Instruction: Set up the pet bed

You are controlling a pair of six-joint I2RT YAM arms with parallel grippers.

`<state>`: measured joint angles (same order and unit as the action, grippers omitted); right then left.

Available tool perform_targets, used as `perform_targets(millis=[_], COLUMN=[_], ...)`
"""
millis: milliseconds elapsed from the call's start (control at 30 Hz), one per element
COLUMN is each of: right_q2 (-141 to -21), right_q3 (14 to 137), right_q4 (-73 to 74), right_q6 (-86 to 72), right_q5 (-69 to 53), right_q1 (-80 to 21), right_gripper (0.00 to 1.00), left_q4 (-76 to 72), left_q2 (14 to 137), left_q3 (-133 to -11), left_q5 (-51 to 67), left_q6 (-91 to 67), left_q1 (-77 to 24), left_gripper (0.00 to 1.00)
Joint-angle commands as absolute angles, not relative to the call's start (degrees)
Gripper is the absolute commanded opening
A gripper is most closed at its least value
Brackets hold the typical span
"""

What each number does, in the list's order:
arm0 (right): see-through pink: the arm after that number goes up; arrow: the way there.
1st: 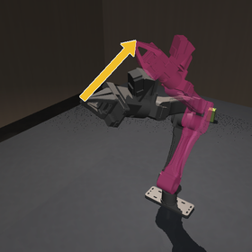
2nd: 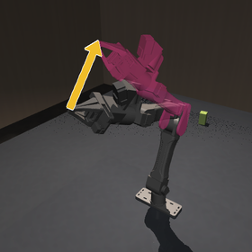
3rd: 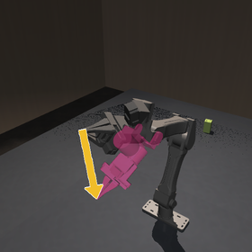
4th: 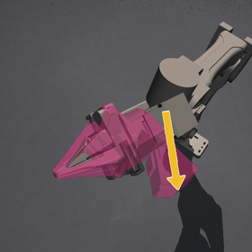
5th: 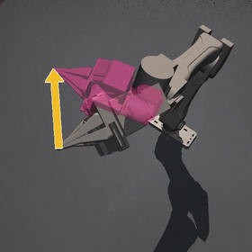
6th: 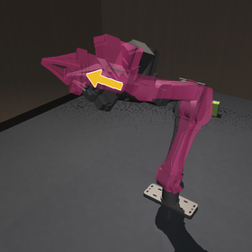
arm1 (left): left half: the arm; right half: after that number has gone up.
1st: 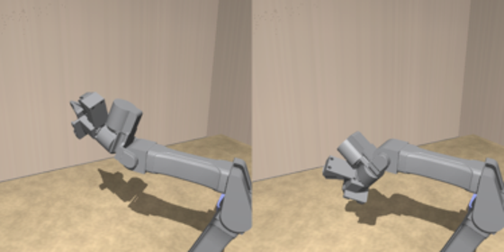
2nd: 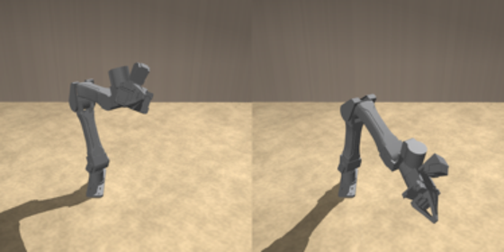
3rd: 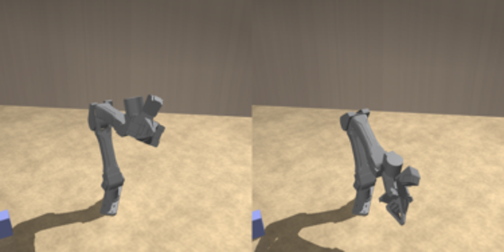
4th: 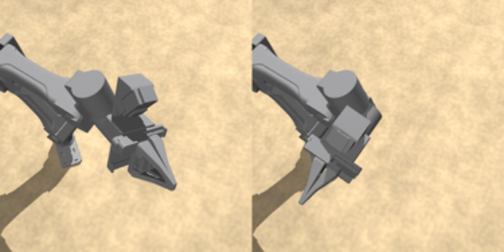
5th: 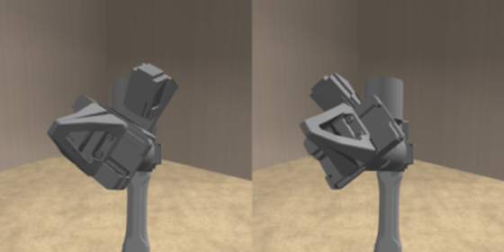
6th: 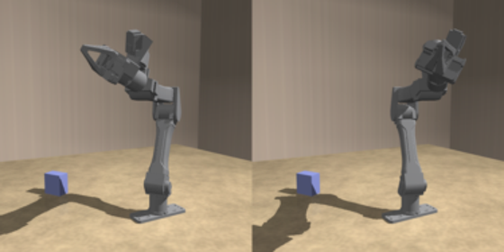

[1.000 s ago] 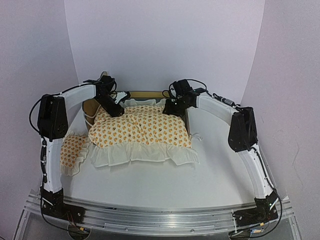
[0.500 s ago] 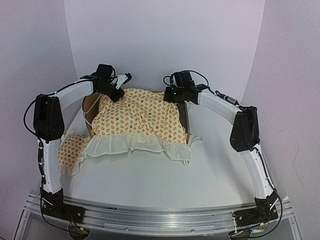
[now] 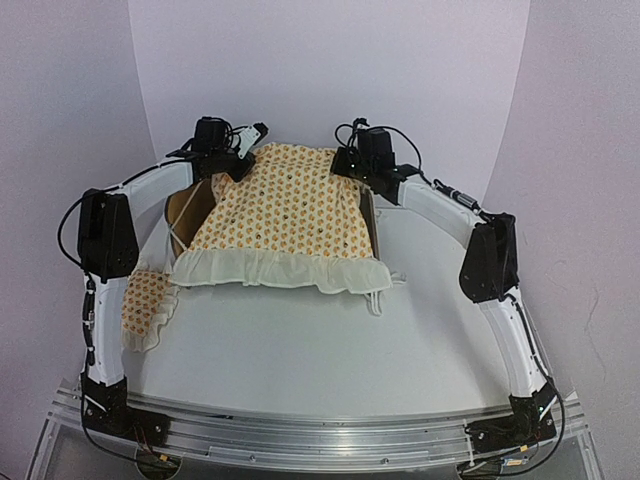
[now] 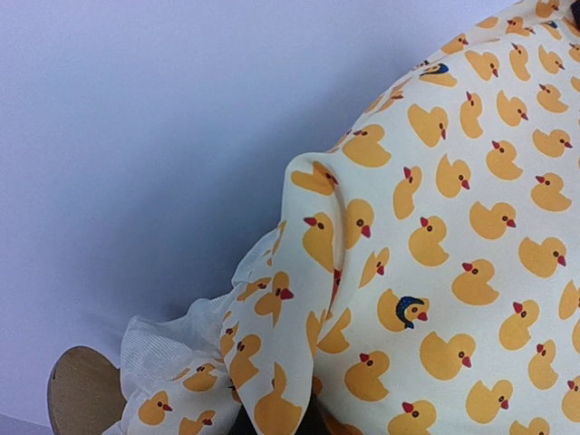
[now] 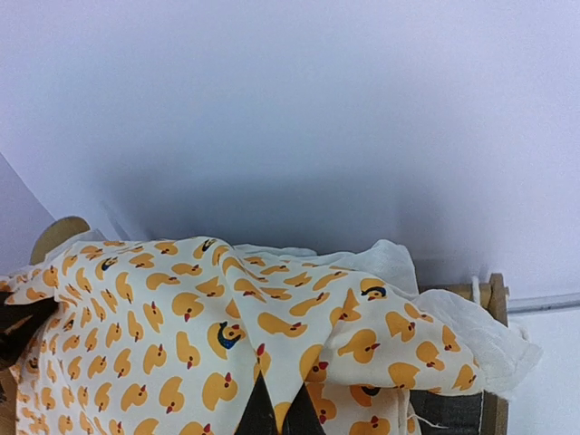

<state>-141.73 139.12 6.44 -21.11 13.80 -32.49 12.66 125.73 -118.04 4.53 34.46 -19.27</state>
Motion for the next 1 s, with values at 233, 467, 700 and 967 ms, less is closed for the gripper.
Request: perform_targets(millis=[233,467,700,967], right_q2=[-146.75,-145.11,-130.69,-124.86], right_q3=[140.78,138.77,125.72,116.86], right_q4=[1.16,1.26,2.45,6.85], right_q6=[-17.94,-15.07,-10.32,-15.95], right_q5=[16.71,18.3,15.23,6.61], right_q1=[-29.47,-29.47,-29.46,-29.7], right_gripper=[0.12,0.55,0.63,0.69], left_q4=[8.79,9.57,11.44,22.08], left_q2=[129.5,131.29,130.26,126.55], left_q3=[-121.26,-123.7,-122.54,-123.32], left_q5=[-0.72,-2.83,-0.43,2.42], left_q6=[36.64,36.39,38.4,31.56], left_q1=[-16.94,-15.79,-15.85,-16.54], left_gripper=[0.0,0.42,0.99,0.83])
